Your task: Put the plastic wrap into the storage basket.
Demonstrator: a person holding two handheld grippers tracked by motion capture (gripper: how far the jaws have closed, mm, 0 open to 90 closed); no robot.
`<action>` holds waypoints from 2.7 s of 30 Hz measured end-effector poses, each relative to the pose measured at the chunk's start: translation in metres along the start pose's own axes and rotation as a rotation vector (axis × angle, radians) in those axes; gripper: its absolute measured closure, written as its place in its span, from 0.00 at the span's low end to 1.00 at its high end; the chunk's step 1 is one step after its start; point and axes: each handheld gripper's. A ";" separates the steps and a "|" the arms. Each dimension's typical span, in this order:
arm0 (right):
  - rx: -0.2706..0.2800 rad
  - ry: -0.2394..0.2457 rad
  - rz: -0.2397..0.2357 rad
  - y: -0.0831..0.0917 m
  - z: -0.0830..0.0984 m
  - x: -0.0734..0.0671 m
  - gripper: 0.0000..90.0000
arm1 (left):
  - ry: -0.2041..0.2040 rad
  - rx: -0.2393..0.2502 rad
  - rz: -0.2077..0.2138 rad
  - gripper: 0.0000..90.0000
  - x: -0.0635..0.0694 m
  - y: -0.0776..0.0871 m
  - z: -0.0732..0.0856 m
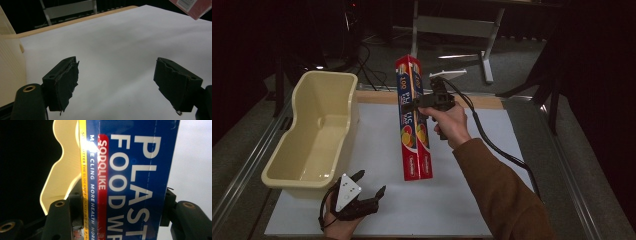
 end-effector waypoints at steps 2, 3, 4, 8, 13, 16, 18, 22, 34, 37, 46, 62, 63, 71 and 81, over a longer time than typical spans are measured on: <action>0.007 -0.006 -0.009 -0.004 -0.001 -0.004 0.46 | -0.001 0.000 0.000 0.21 0.000 0.000 0.000; 0.011 -0.009 -0.012 -0.006 -0.002 -0.006 0.46 | -0.001 0.000 -0.002 0.21 0.001 0.000 0.000; 0.013 -0.010 -0.015 -0.008 -0.003 -0.009 0.46 | -0.002 0.001 -0.001 0.21 0.001 0.000 0.000; 0.013 -0.040 -0.058 -0.012 -0.008 -0.018 0.46 | 0.002 0.005 0.002 0.21 0.000 0.001 0.000; 0.046 -0.047 -0.070 -0.015 -0.016 -0.031 0.46 | 0.010 0.006 0.000 0.21 0.000 0.001 0.001; 0.060 -0.052 -0.079 -0.017 -0.020 -0.037 0.46 | 0.011 0.006 -0.003 0.21 -0.001 0.001 0.001; 0.053 -0.062 -0.074 -0.019 -0.023 -0.041 0.46 | 0.009 0.002 -0.010 0.21 0.000 0.001 0.002; 0.068 -0.031 -0.044 -0.023 -0.028 -0.050 0.46 | 0.011 0.002 -0.014 0.21 0.001 0.001 0.002; 0.081 -0.052 -0.041 -0.052 -0.034 -0.071 0.46 | 0.015 0.003 -0.016 0.21 -0.001 0.002 0.002; 0.078 -0.072 -0.052 -0.058 -0.035 -0.073 0.46 | 0.020 -0.002 -0.018 0.21 -0.002 0.001 0.003; 0.084 -0.085 -0.070 -0.074 -0.035 -0.085 0.46 | 0.025 0.006 -0.009 0.21 -0.001 0.002 0.003; 0.080 -0.175 -0.164 -0.123 -0.028 -0.092 0.46 | 0.019 0.008 -0.007 0.21 0.001 0.004 0.004; 0.075 -0.190 -0.177 -0.126 -0.028 -0.091 0.46 | 0.018 0.008 -0.006 0.21 0.001 0.004 0.004; 0.076 -0.224 -0.213 -0.143 -0.028 -0.095 0.46 | 0.030 0.014 0.007 0.21 0.001 0.006 0.005; 0.058 -0.221 -0.216 -0.162 -0.023 -0.103 0.46 | 0.022 0.025 0.019 0.21 0.001 0.007 0.004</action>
Point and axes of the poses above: each handheld gripper's, and its own axes: y roughly backward along the jaws, z roughly out of its underside, x roughly to its right, and after that the axes turned 2 degrees about x, right-handed
